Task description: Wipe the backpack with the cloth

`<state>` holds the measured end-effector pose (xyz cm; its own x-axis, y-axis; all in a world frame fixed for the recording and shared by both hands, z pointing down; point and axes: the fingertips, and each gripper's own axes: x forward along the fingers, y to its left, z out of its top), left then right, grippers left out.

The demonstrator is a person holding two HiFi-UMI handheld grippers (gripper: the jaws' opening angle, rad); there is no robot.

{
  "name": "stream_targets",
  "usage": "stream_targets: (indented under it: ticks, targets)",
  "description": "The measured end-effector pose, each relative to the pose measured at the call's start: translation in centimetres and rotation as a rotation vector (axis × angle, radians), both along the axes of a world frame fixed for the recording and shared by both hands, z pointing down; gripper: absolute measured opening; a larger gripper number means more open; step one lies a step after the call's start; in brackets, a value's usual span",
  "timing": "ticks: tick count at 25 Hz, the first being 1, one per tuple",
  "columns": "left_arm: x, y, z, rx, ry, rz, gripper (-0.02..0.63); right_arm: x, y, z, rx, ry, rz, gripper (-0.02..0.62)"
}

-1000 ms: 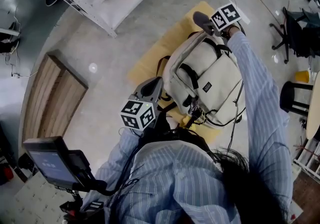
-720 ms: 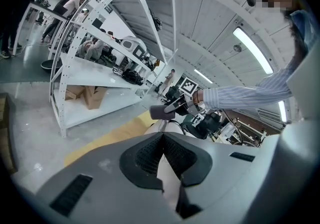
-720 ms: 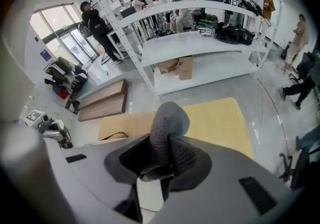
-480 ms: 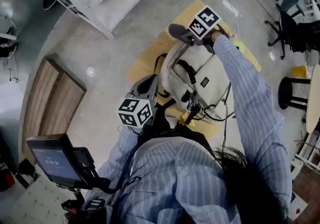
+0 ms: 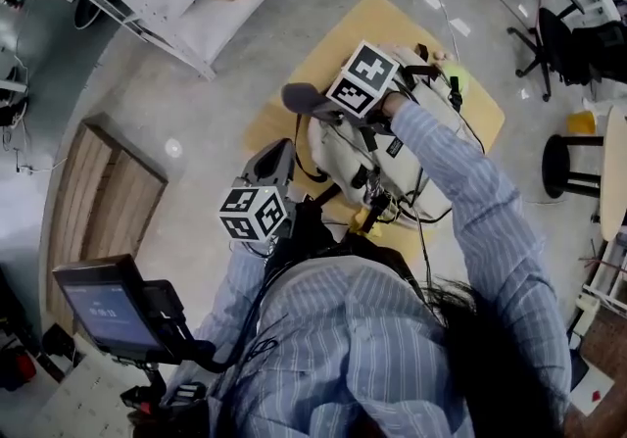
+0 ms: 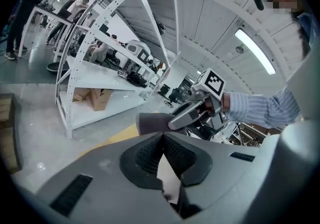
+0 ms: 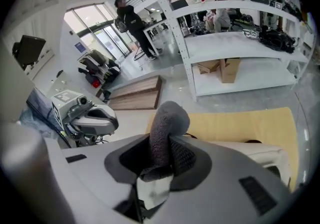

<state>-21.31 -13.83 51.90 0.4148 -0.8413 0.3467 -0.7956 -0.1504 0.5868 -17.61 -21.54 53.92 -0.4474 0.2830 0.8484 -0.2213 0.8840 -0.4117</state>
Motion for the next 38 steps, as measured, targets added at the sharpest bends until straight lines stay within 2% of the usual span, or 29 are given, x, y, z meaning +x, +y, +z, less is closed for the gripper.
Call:
stream_targets:
  ticks: [6,8,14,20,24,32,35,38]
  targets:
    - [-0.5,-0.6,-0.1,0.007,0.007,-0.011,0.005,-0.2,5.0,-0.7,-0.042,-0.041,-0.059,0.106]
    - [-0.4,-0.6,-0.6,0.013,0.010,-0.001,0.005,0.2,5.5,-1.1,-0.038,-0.057,-0.046,0.106]
    - [0.6,-1.0,-1.0,0.018,0.038,0.029,0.005,3.2,0.5,-4.1,0.002,-0.152,0.168,0.106]
    - [3.6,-1.2,-1.3,0.018,0.037,0.118,0.005,8.8,-2.4,-6.2,0.053,-0.164,0.283,0.106]
    - [5.1,-1.4,-1.6,0.020,0.031,0.154,0.005,9.7,-0.2,-7.0,0.024,-0.187,0.255,0.106]
    - [5.7,-1.7,-1.6,0.011,-0.003,0.175,0.005,8.5,7.1,-4.6,-0.114,-0.187,0.115,0.106]
    - [5.6,-2.0,-1.6,0.010,-0.011,0.171,0.005,9.0,7.2,-2.9,-0.122,-0.158,0.111,0.106]
    - [5.5,-2.2,-1.7,0.013,-0.014,0.169,0.005,10.0,5.4,-2.0,-0.112,-0.145,0.155,0.106]
